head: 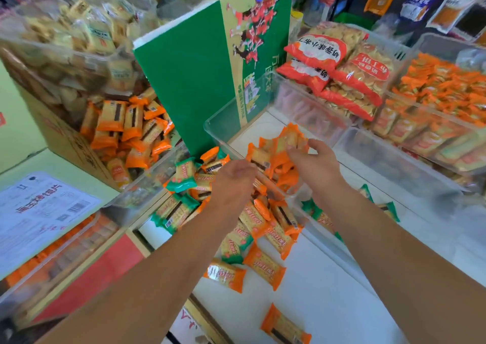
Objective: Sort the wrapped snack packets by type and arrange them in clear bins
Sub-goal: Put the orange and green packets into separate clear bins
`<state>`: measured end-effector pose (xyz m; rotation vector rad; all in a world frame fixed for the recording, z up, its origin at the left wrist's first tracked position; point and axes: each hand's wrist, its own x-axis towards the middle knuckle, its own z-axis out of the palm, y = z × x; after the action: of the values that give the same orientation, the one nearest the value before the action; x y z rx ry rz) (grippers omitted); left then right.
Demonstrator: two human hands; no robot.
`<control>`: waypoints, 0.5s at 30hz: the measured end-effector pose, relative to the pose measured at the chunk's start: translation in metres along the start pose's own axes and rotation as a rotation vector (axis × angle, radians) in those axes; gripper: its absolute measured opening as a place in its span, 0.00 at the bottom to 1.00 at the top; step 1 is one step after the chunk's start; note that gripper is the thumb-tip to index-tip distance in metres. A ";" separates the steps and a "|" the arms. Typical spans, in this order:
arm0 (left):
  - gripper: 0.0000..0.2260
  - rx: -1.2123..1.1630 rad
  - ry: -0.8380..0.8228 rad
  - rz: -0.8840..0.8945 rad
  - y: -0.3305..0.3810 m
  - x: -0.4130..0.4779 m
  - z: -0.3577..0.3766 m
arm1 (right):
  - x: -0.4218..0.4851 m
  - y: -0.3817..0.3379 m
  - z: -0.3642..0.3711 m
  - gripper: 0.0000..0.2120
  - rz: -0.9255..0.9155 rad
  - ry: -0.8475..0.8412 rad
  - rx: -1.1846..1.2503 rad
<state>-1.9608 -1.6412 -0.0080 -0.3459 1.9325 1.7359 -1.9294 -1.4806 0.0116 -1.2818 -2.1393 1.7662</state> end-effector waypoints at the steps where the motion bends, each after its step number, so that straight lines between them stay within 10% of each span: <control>1: 0.08 -0.046 0.011 -0.008 -0.008 -0.003 -0.010 | -0.001 0.000 0.003 0.27 -0.027 -0.023 -0.074; 8: 0.09 0.139 0.023 -0.161 -0.130 -0.047 -0.071 | -0.090 0.066 0.003 0.06 -0.471 -0.058 -0.211; 15: 0.23 0.856 -0.005 0.102 -0.218 -0.054 -0.106 | -0.166 0.260 -0.004 0.08 0.162 -0.265 -0.598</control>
<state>-1.8253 -1.7856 -0.1586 0.0754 2.4925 0.8107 -1.6808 -1.5883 -0.1356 -1.4281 -2.9453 1.4598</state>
